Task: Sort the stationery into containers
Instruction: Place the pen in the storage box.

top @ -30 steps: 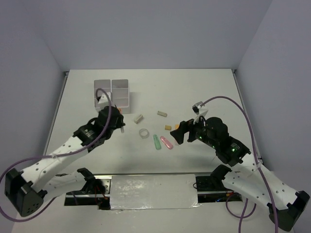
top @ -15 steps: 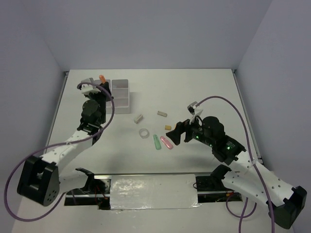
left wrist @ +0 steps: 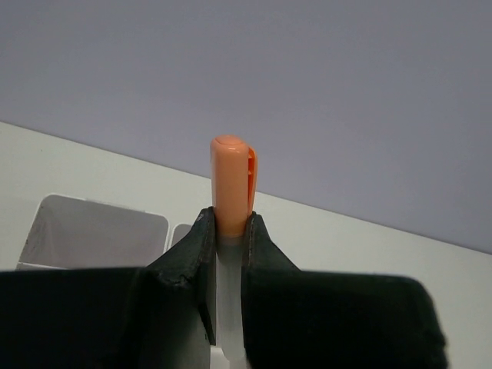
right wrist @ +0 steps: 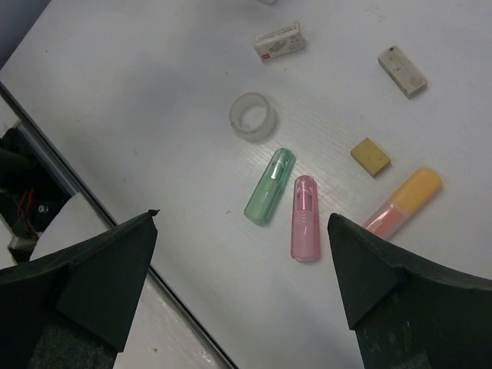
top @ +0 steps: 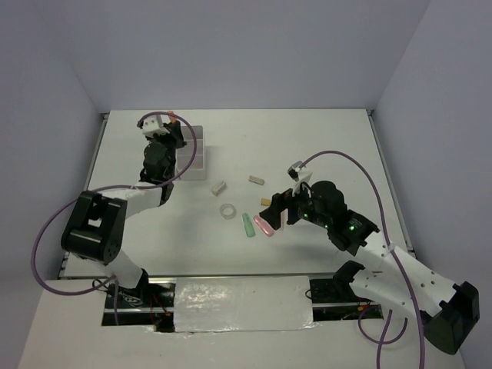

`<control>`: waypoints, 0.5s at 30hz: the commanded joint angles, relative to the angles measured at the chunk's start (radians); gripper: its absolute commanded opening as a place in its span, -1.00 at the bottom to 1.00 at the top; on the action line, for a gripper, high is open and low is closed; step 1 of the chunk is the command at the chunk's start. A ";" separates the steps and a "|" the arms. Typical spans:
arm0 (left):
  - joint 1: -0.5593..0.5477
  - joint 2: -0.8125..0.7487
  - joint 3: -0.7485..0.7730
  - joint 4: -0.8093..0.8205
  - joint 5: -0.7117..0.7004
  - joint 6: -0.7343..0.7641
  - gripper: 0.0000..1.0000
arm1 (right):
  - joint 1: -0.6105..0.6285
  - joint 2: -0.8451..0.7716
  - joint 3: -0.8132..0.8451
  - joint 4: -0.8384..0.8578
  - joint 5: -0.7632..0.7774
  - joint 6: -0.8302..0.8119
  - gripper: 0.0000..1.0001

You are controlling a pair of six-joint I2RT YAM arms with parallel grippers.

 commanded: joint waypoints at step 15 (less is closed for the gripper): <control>0.028 0.274 0.056 0.288 0.080 -0.038 -0.86 | -0.006 0.078 0.015 0.065 -0.050 -0.048 0.99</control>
